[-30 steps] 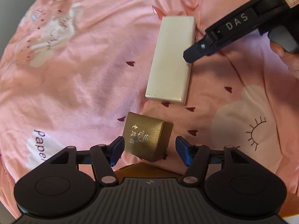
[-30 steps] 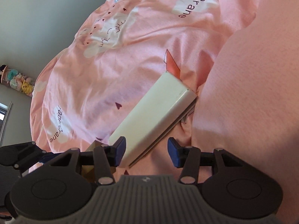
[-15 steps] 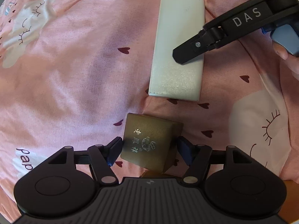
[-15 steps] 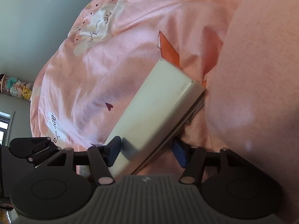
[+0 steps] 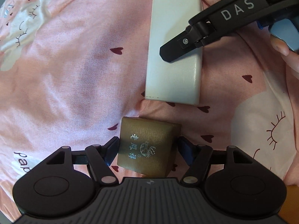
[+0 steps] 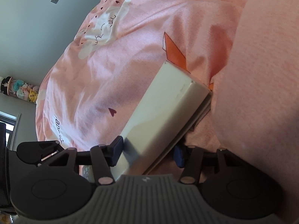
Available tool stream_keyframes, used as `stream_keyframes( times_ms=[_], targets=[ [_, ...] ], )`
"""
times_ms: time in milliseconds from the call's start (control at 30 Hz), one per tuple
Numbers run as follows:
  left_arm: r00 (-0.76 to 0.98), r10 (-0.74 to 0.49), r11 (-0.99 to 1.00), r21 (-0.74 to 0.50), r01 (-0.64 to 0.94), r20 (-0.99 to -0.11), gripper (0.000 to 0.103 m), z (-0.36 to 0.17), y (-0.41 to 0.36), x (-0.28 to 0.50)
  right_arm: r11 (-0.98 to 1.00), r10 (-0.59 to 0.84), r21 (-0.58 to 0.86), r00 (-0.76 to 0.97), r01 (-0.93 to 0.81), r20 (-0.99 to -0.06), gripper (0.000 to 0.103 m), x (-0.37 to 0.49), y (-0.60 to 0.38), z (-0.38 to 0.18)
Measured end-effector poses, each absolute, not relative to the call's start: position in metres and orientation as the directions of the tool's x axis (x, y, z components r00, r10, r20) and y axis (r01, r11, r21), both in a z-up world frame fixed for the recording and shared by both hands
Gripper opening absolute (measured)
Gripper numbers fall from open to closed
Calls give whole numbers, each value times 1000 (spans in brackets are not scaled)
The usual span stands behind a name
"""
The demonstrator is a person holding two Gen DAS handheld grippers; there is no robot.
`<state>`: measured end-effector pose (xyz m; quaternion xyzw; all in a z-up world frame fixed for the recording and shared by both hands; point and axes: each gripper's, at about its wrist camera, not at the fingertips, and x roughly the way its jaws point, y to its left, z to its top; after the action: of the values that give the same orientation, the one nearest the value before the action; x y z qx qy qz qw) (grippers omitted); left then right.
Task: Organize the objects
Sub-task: 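Grasp the small gold box with the left tool while the right tool grasps the white box, then carry the gold box and white box over the shoebox with both tools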
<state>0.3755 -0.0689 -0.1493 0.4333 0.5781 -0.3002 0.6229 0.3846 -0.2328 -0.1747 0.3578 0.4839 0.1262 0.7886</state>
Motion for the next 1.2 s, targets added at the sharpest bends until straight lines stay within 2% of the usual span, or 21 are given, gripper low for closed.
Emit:
stream_keyframes(
  times_ms=[133,200,500,700,867,1033,1200],
  targets=[
    [184,129,463,224,858,-974,78,-144,-63,370,709,548,692,510,137,-663,46,381,-232,-169],
    [211,121,487,243,839,-970,78,-138,-60,369,695,556,706,522,134,-647,38,376,-235,-164],
    [253,-19,594,193,781,-967,78,-77,-44,352,725,538,687,580,53,-612,33,344,-246,-121],
    [291,-122,621,156,769,-949,78,-25,-73,299,769,539,636,603,-66,-588,31,314,-245,-77],
    [319,-159,648,145,748,-934,78,3,-69,267,787,573,578,603,-217,-555,31,281,-233,-30],
    [335,-139,668,162,727,-932,78,25,-37,225,767,639,484,563,-420,-524,31,243,-208,19],
    [337,-78,690,193,698,-938,78,35,1,175,683,698,333,446,-650,-561,31,204,-162,51]
  ],
)
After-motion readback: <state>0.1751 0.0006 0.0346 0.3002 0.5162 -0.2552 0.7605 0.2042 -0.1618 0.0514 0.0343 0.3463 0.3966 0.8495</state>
